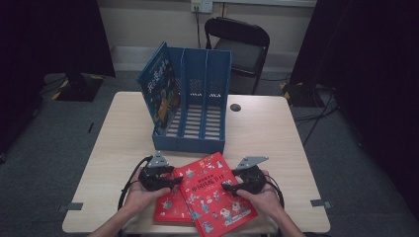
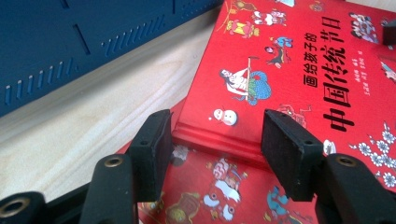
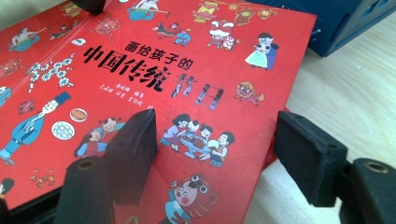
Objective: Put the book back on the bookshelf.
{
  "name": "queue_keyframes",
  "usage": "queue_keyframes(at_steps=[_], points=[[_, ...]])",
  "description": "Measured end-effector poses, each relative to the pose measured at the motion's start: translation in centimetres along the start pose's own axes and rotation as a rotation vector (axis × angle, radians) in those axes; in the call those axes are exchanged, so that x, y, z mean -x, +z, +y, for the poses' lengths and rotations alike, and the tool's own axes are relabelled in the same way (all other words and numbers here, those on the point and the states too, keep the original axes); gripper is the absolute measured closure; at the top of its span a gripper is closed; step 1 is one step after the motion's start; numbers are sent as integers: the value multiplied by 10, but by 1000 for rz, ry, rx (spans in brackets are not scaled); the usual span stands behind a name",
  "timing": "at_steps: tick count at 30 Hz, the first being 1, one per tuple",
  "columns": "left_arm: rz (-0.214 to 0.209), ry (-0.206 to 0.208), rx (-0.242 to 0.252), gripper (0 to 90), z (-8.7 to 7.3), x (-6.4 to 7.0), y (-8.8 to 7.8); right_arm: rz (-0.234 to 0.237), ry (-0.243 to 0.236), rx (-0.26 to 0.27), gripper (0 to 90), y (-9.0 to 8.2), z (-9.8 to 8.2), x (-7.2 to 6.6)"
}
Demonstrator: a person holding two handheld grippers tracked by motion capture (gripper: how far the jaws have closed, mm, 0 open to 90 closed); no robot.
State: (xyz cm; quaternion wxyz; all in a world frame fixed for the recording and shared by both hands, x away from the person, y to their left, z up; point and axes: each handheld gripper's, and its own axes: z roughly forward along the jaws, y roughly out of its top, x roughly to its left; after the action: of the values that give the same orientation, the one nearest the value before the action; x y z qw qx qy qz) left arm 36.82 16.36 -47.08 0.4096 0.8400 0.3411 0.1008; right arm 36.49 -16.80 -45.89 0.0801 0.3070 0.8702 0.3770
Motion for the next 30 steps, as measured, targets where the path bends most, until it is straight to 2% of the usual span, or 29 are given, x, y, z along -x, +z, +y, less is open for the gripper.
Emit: queue_keyframes(at_steps=[2, 5, 8, 11, 13, 16, 20, 22, 30], points=[[-2, -11, 13, 465, 1, 0, 2, -9, -6, -4, 304, -1, 0, -1], [6, 13, 26, 533, 2, 1, 4, -18, -10, -6, 304, -3, -1, -3], [1, -20, 27, 533, 3, -1, 6, -16, -5, 1, 305, -5, -4, -3], [7, -28, 24, 531, 3, -1, 5, -19, 0, 13, 304, -5, -6, -4], [-7, -44, 26, 530, 1, 0, 4, -15, 0, 15, 287, -5, -6, -4], [-59, -53, 8, 469, -3, 6, 1, -16, -3, 23, 260, -3, -6, -5], [-100, -51, 1, 457, -8, 18, -2, 2, 16, 22, 235, -1, -6, -1], [-94, -41, 2, 444, -9, 22, -1, 9, 25, 24, 227, 0, -6, 0], [-106, -59, 10, 407, -8, 19, 1, 41, 58, 24, 185, 4, -7, 7]])
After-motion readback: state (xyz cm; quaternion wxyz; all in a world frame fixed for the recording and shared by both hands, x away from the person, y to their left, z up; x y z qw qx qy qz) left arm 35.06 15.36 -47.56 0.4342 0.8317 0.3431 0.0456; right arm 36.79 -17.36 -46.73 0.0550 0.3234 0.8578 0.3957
